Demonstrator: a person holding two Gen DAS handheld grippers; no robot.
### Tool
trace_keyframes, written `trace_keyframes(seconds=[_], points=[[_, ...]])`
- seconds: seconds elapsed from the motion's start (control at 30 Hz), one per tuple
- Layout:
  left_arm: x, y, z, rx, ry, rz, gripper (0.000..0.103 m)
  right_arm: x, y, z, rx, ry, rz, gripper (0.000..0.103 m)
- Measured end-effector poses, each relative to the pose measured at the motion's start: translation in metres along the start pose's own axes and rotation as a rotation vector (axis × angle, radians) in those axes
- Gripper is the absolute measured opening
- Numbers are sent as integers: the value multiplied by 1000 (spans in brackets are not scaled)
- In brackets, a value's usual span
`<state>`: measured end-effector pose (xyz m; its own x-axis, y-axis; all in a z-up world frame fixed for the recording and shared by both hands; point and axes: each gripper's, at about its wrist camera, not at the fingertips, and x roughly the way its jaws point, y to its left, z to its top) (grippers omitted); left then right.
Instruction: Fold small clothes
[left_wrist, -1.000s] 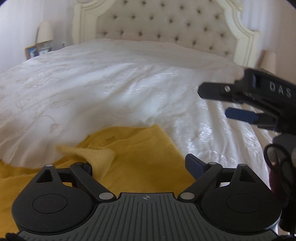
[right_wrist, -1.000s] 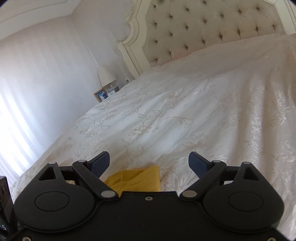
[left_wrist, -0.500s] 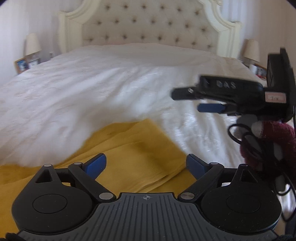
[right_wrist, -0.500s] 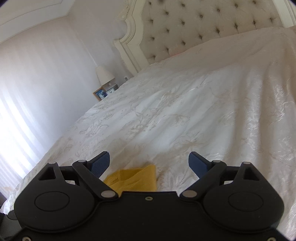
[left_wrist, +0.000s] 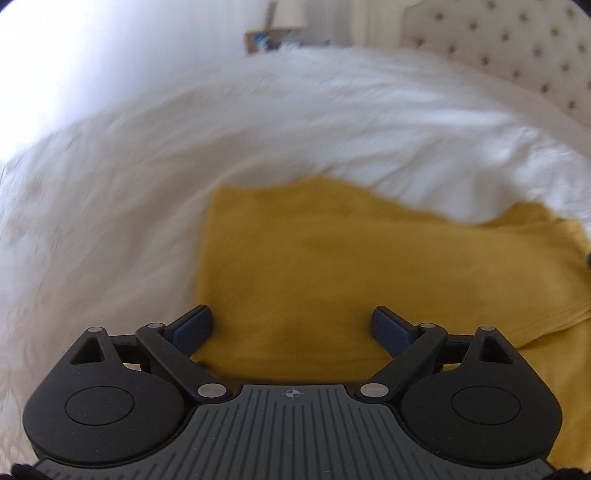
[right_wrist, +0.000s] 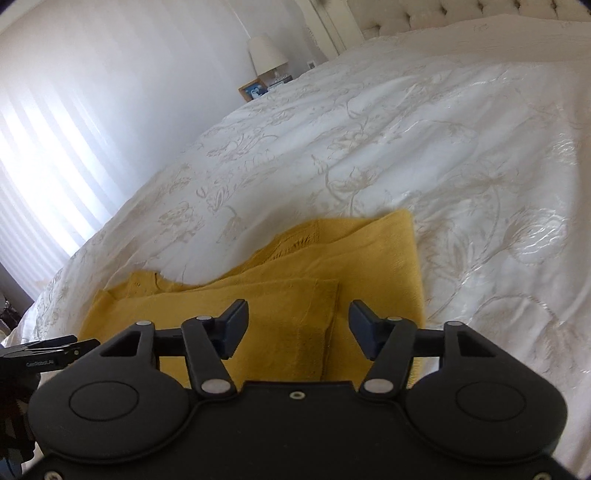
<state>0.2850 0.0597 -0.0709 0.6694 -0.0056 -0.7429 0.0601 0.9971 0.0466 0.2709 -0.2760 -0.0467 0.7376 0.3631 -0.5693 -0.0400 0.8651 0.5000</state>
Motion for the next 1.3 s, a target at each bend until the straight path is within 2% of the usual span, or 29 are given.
trace_keyframes(seconds=[0.1,0.2,0.27,0.3,0.33,0.4,0.5,0.53,0.6,0.7,0.73,0.87,0.97,1.1,1.17,1.2,1.23,1.3], points=[[3,18,-9,-106,-5,-40,97,7,4,-5,1,34,17,60],[1,17,-6,-97,-13,-42,97,11,6,-9,-9,55,17,57],[-3,19,-6,-92,-22,-46,97,12,9,-11,-25,63,13,42],[-5,19,-4,-90,-30,-52,97,12,11,-12,-34,66,11,18],[-6,20,-3,-89,-45,-58,97,12,13,-12,-46,64,16,15],[-12,22,1,-78,-84,-64,97,7,19,-12,-93,28,9,14],[-15,26,5,-54,-122,-51,97,-10,27,-5,-181,-106,-60,13],[-12,28,5,-49,-111,-40,97,-12,25,-3,-179,-118,-75,13],[-1,30,9,-45,-82,-9,97,-7,14,0,-137,-79,-84,13],[14,37,6,-50,-42,34,98,5,1,-3,-85,-10,-120,24],[17,41,4,-63,-39,35,99,7,-1,-4,-74,2,-129,24],[14,57,-1,-129,-51,56,103,8,-4,-3,-61,22,-160,26],[8,59,3,-147,-69,59,102,6,-6,-4,-74,12,-209,33],[2,53,16,-87,-124,15,102,-2,-2,-3,-98,-53,-217,53],[7,51,24,-77,-114,-12,102,-6,-2,-2,-96,-89,-202,69],[12,52,27,-77,-97,-30,102,-7,-3,-2,-85,-104,-194,85],[17,53,29,-81,-78,-48,102,-8,-5,-1,-76,-114,-184,91],[26,55,32,-94,-56,-67,102,-7,-9,0,-55,-120,-175,91]])
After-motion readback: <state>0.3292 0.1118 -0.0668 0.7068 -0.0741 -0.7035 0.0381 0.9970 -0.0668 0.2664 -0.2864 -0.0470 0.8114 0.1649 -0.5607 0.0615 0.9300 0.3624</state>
